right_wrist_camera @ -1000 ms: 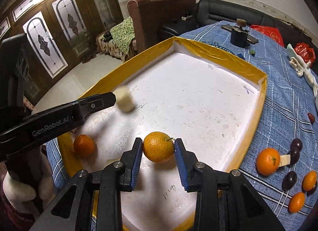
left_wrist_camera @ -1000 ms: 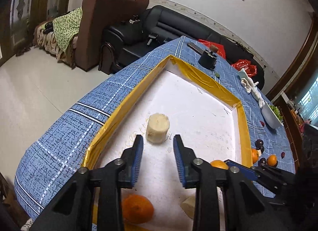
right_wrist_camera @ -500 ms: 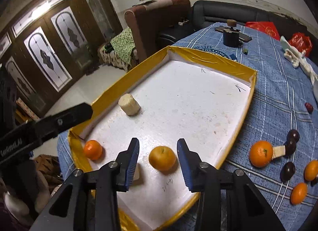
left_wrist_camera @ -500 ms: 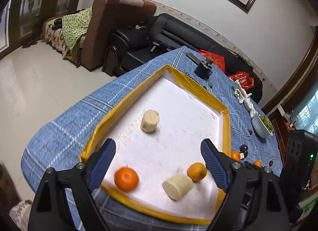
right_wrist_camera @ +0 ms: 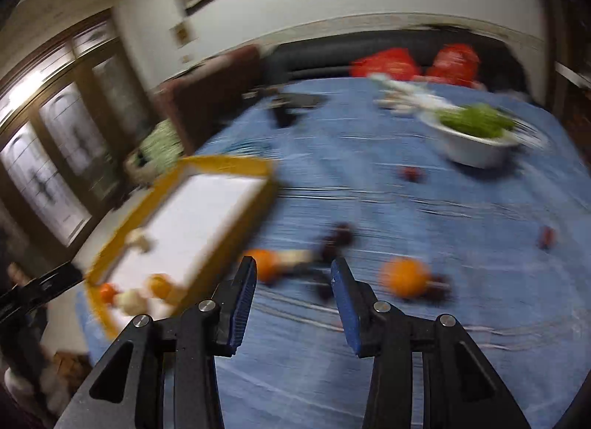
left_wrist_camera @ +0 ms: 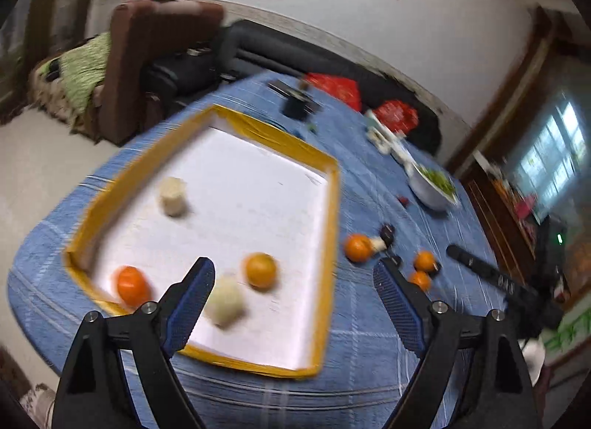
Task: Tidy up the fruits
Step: 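Move both open tools back toward the remaining fruit, then grasp a mandarin with the left tool while the right tool grasps another mandarin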
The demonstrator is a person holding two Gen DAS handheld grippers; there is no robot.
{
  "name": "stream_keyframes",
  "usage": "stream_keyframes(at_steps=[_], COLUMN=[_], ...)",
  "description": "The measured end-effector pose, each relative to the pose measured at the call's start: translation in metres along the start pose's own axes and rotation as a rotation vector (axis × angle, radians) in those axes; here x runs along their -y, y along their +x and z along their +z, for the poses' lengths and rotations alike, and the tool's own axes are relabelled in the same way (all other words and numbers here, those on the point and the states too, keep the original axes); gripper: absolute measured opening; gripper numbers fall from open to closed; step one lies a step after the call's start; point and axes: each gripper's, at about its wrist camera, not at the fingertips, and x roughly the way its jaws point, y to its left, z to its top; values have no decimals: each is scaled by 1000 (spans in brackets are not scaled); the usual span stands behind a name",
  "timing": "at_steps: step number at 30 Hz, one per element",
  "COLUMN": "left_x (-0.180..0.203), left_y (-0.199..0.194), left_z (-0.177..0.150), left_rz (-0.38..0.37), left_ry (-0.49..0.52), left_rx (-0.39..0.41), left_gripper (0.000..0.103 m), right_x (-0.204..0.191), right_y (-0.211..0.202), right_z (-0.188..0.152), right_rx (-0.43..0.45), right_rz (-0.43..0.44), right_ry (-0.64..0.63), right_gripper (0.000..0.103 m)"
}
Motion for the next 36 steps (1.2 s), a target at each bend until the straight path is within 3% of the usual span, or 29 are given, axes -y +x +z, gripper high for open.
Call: stream_keyframes(at_steps=[3, 6, 14, 21, 27, 36], left_x=[30, 55, 78, 104, 132, 129], left_y=[22, 39, 57, 82, 122, 167], left_z=[-9, -19, -20, -12, 1, 9], left_rz=[-4, -21, 21, 21, 23, 66], left_ry=[83, 147, 218, 320, 502, 652], left_rx=[-62, -110, -139, -138, -169, -331], left_gripper=[87, 87, 87, 87, 87, 59], right_x=[45, 58, 27, 34, 39, 42], right_y=[-8, 0, 50, 59, 57, 54], right_z=[-4, -10, -29, -37, -38, -38], right_rx=[-7, -46, -148, -132, -121, -124], right_rz=[-73, -66, -4, 17, 28, 32], right_ry=[81, 107, -19, -16, 2, 22], right_gripper=[46, 46, 46, 38, 38, 38])
